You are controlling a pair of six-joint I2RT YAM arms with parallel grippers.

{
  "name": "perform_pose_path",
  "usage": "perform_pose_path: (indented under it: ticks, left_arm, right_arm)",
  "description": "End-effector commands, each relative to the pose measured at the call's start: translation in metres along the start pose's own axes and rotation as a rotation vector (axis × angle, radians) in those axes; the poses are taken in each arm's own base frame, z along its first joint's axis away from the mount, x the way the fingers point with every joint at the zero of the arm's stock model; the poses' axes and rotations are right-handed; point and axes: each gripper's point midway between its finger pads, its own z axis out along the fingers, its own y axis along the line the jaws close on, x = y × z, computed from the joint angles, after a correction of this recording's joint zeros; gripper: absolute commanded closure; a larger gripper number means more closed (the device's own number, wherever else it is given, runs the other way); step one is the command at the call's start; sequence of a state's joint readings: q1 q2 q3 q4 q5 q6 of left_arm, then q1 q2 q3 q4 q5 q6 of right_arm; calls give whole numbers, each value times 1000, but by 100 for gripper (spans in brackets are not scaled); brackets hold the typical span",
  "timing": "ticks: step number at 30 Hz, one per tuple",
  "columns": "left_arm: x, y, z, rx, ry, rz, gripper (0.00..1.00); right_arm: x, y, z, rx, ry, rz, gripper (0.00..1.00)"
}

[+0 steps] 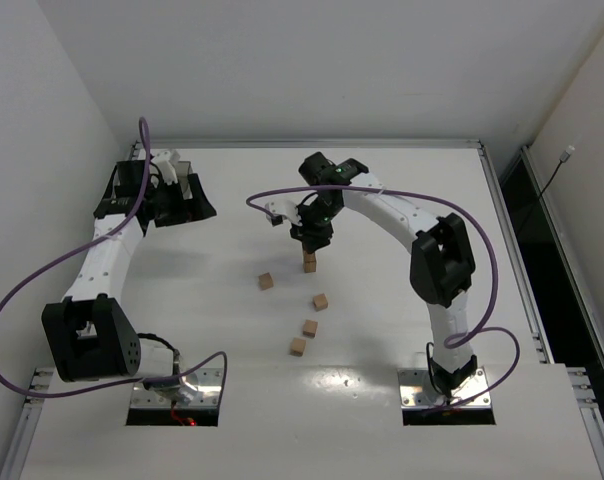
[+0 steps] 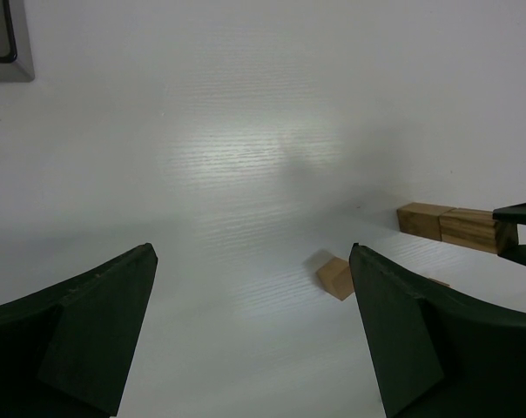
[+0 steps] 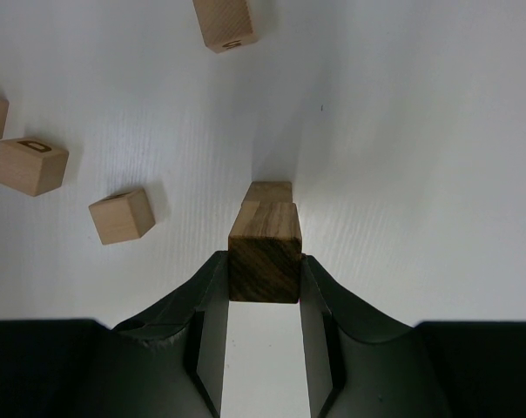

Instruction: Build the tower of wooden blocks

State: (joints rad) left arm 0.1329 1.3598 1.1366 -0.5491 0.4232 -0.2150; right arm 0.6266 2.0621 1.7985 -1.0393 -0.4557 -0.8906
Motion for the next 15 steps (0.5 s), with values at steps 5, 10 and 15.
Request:
perform_pose_path:
  ticks: [5, 10, 15]
  left_arm:
    - [-21, -3, -5, 16, -55, 8, 10]
    - [-21, -3, -5, 16, -55, 8, 10]
    - [-21, -3, -5, 16, -55, 8, 10]
  right_arm:
    - [-8, 1, 5, -14, -35, -35, 100]
    - [-6, 4, 7, -21, -31, -30, 100]
    - [-8, 3, 4, -14, -35, -35, 100]
